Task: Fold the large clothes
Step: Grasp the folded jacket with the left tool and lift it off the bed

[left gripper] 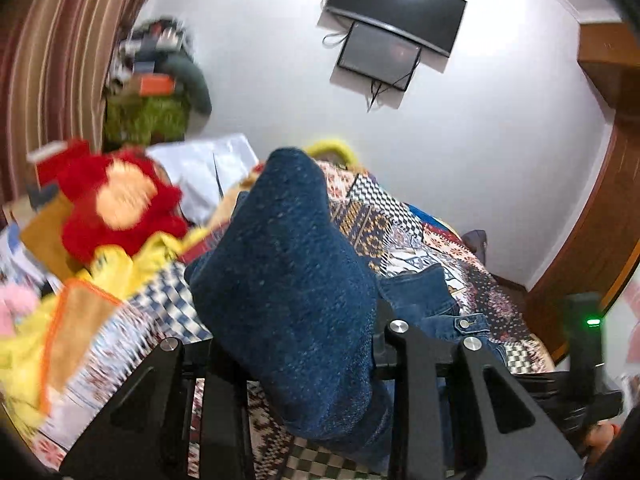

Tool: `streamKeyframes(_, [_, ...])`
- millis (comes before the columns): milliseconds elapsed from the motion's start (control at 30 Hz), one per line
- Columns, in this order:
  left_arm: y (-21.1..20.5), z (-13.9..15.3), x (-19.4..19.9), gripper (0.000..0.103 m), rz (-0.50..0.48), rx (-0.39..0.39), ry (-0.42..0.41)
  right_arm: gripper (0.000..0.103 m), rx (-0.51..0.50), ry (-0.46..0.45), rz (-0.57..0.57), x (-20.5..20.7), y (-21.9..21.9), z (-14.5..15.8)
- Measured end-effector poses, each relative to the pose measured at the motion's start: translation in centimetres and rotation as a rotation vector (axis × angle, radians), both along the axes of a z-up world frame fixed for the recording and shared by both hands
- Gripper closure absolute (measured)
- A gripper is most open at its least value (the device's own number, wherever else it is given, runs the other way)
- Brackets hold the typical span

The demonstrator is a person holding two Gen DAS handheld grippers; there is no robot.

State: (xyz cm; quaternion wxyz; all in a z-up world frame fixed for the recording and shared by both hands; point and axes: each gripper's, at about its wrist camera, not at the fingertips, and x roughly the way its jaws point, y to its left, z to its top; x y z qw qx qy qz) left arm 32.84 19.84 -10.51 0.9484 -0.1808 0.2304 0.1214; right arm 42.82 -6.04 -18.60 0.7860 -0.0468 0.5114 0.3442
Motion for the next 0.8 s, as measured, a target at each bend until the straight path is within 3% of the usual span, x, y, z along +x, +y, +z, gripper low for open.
streamKeyframes(133, [-1.4, -0.1, 0.5, 0.073, -0.018, 0.065, 0.024, 0.088, -0.077, 0.095, 0.113, -0.3, 5.4, -3.8])
streamKeyframes(233, [-2.4, -1.2, 1.4, 0.073, -0.029, 0.101, 0.072, 0.088, -0.095, 0.113, 0.122, -0.6, 7.1, -6.3])
streamKeyframes(400, [-3.6, -0.9, 1.8, 0.073, -0.062, 0.124, 0.072, 0.086, -0.072, 0.093, 0.173, -1.0, 6.8, -6.3])
streamKeyframes(567, [-5.4, 0.3, 3.1, 0.073, -0.104, 0.147, 0.057, 0.086, -0.096, 0.195, 0.114, -0.3, 3.1, -5.6])
streamKeyframes(667, [-7.2, 1.4, 4.1, 0.073, -0.145, 0.149, 0.037, 0.086, -0.085, 0.138, 0.066, -0.7, -1.1, -4.0])
streamKeyframes(800, [-10.0, 2.4, 5.2, 0.073, -0.202, 0.168, 0.01, 0.086, -0.145, 0.064, -0.02, -1.7, -6.6, -3.1])
